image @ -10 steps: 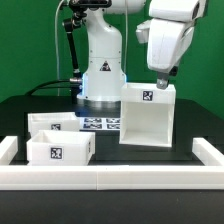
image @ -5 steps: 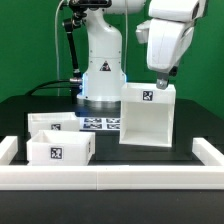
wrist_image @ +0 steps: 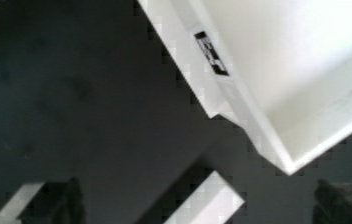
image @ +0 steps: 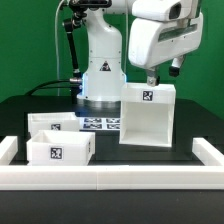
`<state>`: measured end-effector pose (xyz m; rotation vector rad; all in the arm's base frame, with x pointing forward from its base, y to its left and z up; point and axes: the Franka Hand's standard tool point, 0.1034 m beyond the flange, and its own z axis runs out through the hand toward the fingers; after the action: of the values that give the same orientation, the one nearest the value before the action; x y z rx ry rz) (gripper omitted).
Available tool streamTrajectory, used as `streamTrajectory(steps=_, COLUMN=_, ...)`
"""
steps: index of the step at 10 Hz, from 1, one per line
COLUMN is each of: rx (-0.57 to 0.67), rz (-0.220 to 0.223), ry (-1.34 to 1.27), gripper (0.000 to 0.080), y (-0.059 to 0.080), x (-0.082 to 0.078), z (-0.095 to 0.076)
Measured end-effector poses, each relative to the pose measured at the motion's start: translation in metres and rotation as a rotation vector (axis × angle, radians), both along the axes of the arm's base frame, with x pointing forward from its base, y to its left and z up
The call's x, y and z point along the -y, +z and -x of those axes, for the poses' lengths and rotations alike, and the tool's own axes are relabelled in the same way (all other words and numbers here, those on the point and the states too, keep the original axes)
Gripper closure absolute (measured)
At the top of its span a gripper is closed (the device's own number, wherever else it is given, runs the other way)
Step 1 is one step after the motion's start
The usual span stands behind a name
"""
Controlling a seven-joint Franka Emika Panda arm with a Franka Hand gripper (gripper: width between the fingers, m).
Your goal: Assemble drawer
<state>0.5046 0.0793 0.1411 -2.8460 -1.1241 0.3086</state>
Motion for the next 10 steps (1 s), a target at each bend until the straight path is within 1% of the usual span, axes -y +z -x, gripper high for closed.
streamTrajectory(steps=2, rx=0.0, rz=0.029, ry=-0.137, gripper=0.015, y=-0.001, x=0.0, z=0.0)
streamTrajectory(steps=4, rx=0.012, rz=0.07, ry=-0.326, gripper=0.015, y=0.005, x=0.002, z=0.002)
streamTrajectory(steps=5, rx=0.012, rz=0.105, ry=-0.467, gripper=0.015, y=0.005, x=0.002, z=0.012)
streamTrajectory(steps=6, rx=0.02, rz=0.129, ry=-0.62, gripper=0.015, y=0.003, x=0.001, z=0.022)
streamTrajectory(steps=7, rx=0.027, rz=0.142, ry=-0.745, gripper=0.015, y=0.0, x=-0.003, z=0.033)
streamTrajectory(steps=9, rx=0.075, rz=0.15, ry=-0.889, gripper=0.015, y=-0.006, x=-0.012, z=0.051)
streamTrajectory(steps=10, rx=0.073, rz=0.165, ry=-0.965, gripper=0.015, y=-0.007, x=-0.013, z=0.051)
